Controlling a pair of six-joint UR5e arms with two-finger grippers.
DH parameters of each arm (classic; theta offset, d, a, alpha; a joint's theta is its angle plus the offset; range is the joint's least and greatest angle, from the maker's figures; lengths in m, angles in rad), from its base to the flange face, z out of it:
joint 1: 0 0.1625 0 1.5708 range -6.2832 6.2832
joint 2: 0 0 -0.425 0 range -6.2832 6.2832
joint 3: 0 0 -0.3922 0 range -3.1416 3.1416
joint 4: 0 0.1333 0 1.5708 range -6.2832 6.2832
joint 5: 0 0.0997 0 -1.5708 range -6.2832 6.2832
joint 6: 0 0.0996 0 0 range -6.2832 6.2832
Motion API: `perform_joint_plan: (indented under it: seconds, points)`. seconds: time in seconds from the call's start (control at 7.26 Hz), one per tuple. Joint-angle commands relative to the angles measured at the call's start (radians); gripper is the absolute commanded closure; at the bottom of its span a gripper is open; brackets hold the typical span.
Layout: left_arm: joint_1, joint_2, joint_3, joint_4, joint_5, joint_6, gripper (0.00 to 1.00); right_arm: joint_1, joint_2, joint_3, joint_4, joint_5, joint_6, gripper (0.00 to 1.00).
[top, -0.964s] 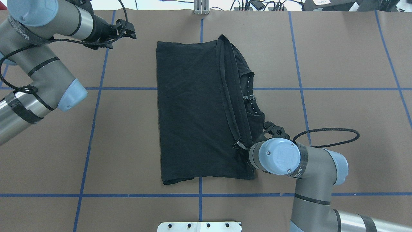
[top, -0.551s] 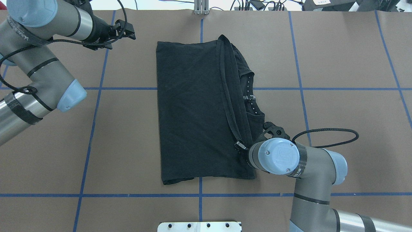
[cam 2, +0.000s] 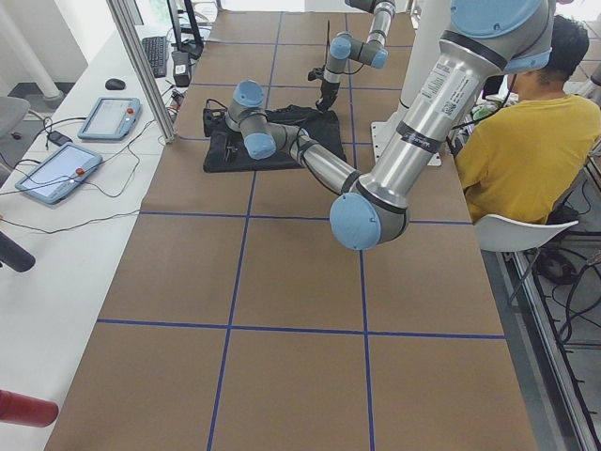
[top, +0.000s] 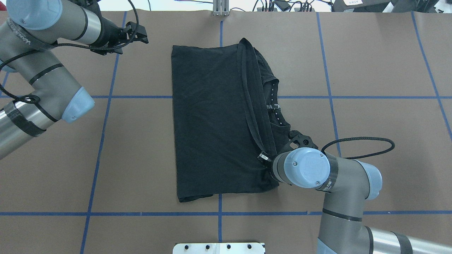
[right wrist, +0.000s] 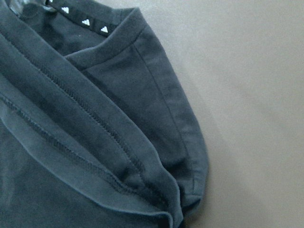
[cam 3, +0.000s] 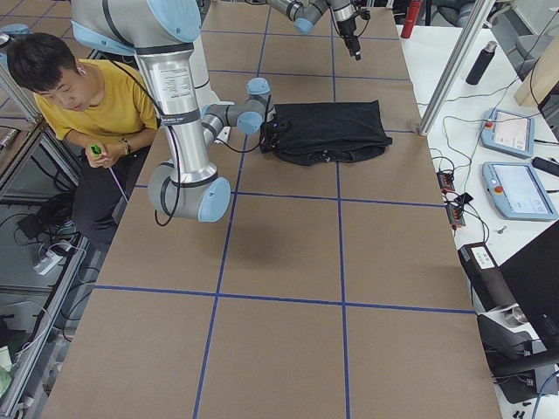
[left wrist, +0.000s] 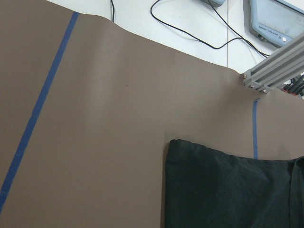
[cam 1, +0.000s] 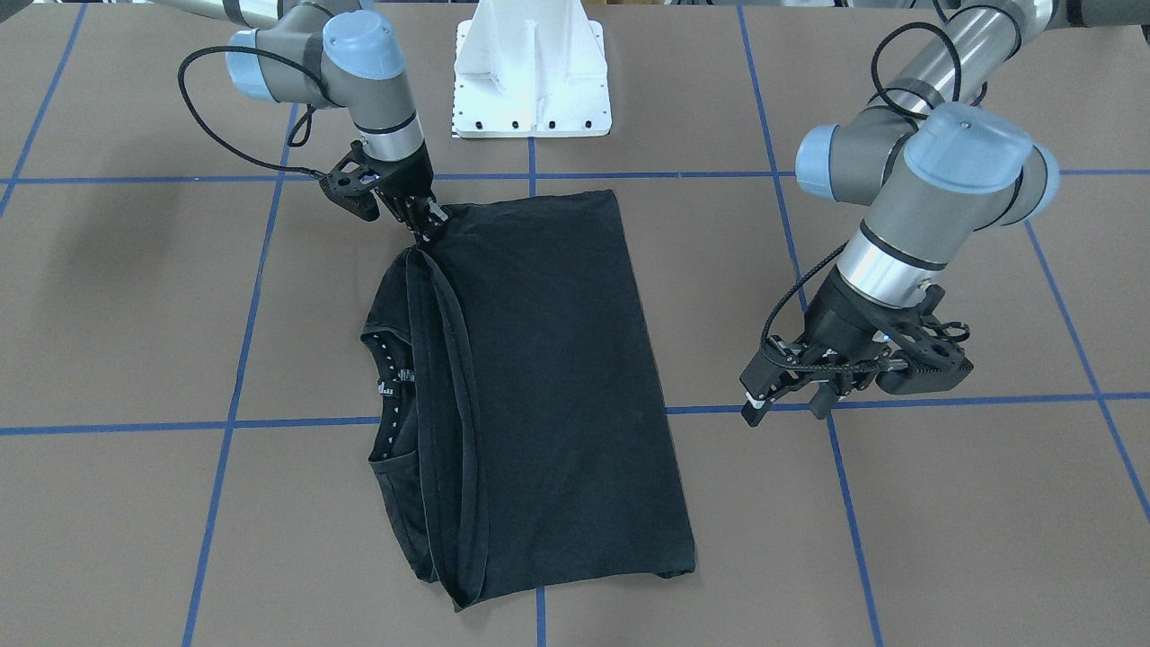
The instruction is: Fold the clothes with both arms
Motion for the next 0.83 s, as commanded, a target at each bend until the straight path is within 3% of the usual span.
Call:
perform_joint_plan:
  seconds: [0.0, 0.28, 0.41, 0.55, 0.69]
  points:
    - [0.000, 0.000, -0.002, 0.000, -0.001, 0.000, 0.00, 0.013, 0.002, 0.007, 0.000, 0.006, 0.000, 1.00]
    - [0.002, 0.053, -0.075, 0.005, -0.005, -0.011, 0.00, 0.016, -0.002, 0.040, -0.007, 0.031, 0.001, 1.00]
    - [0.047, 0.102, -0.156, 0.002, 0.004, -0.149, 0.00, 0.014, -0.008, 0.054, -0.009, 0.037, 0.004, 1.00]
    - [0.127, 0.144, -0.232, -0.005, 0.044, -0.298, 0.00, 0.016, -0.016, 0.067, -0.007, 0.057, 0.006, 1.00]
    - [0.257, 0.166, -0.318, 0.000, 0.152, -0.456, 0.00, 0.016, -0.019, 0.073, -0.007, 0.065, 0.008, 1.00]
